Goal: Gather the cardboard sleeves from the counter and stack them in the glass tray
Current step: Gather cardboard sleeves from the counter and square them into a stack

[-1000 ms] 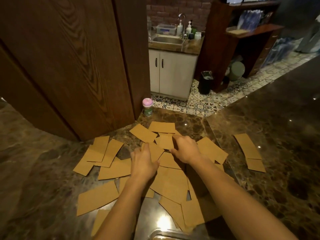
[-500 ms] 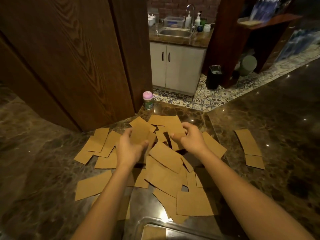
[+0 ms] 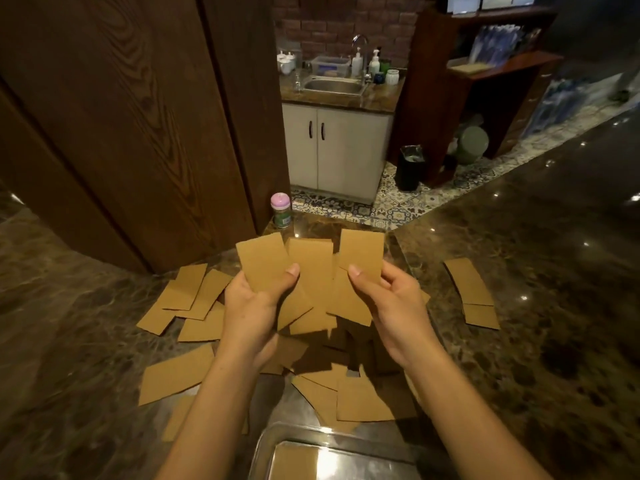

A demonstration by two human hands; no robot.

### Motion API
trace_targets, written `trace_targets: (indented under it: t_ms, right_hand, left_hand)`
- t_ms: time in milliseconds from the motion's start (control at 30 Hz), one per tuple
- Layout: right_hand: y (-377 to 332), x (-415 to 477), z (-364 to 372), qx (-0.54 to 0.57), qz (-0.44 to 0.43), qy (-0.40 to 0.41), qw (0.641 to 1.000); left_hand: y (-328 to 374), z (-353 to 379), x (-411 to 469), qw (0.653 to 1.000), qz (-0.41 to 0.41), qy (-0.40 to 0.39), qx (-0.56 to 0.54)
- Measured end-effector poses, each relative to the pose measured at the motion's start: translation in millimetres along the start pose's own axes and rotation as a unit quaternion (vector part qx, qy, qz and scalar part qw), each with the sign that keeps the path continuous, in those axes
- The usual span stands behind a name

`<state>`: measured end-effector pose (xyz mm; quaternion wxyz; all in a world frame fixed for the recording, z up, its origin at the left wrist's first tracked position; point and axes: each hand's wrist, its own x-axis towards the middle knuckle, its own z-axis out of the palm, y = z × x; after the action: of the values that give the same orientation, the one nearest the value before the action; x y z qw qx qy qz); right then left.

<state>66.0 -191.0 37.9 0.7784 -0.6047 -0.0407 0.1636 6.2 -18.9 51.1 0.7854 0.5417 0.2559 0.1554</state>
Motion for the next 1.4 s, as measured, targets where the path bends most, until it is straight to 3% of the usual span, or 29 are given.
trace_targets:
  t_ms: [167, 300, 533, 700, 867, 1033, 1100, 1200, 1300, 1400]
  right_hand:
    - [-6.2, -29.6, -10.1, -0.029, -0.016, -0.003, 0.999]
    - [-13.1, -36.2, -26.3, -0.051, -0.045, 0.061, 0.996]
    - [-23.3, -49.0, -38.7, 0.040, -0.030, 0.065, 0.997]
    - [-9.0, -56.9, -19.2, -0.068, -0.084, 0.069, 0.992]
    - [-2.0, -59.5, -17.3, -0.141, -0.126, 0.095, 0.977]
    - [-6.0, -64.1, -14.7, -0.089, -0.085, 0.047, 0.991]
    - [-9.8, -63.9, -18.2, -0.051, -0.070, 0.067, 0.994]
    - [-23.5, -62.6, -31.6, 0.022, -0.058, 0.118, 0.991]
    - [-32.5, -66.6, -37.5, 0.091, -0.032, 0.077, 0.992]
    - [-28.5, -70.0, -31.7, 0.039, -0.023, 0.026, 0.999]
  left_hand:
    - [-10.8, 18.9, -18.9, 0.995, -0.032, -0.081, -0.048]
    - [-9.8, 26.8, -25.6, 0.989, -0.047, -0.112, -0.081]
    - [-3.5, 28.1, -35.3, 0.986, -0.061, -0.148, -0.054]
    - [-12.6, 43.8, -52.0, 0.974, -0.070, -0.217, 0.005]
    - [-14.3, 41.6, -56.7, 0.979, -0.044, -0.200, -0.001]
    - [-10.5, 40.8, -61.2, 0.962, -0.096, -0.249, -0.065]
    - [-9.3, 37.8, -62.0, 0.950, -0.117, -0.271, -0.102]
    - [-10.8, 32.8, -60.5, 0.967, -0.069, -0.243, -0.044]
    - [-11.3, 34.3, -57.7, 0.981, -0.027, -0.190, -0.019]
    - [-12.4, 40.5, -58.6, 0.983, 0.010, -0.182, 0.010]
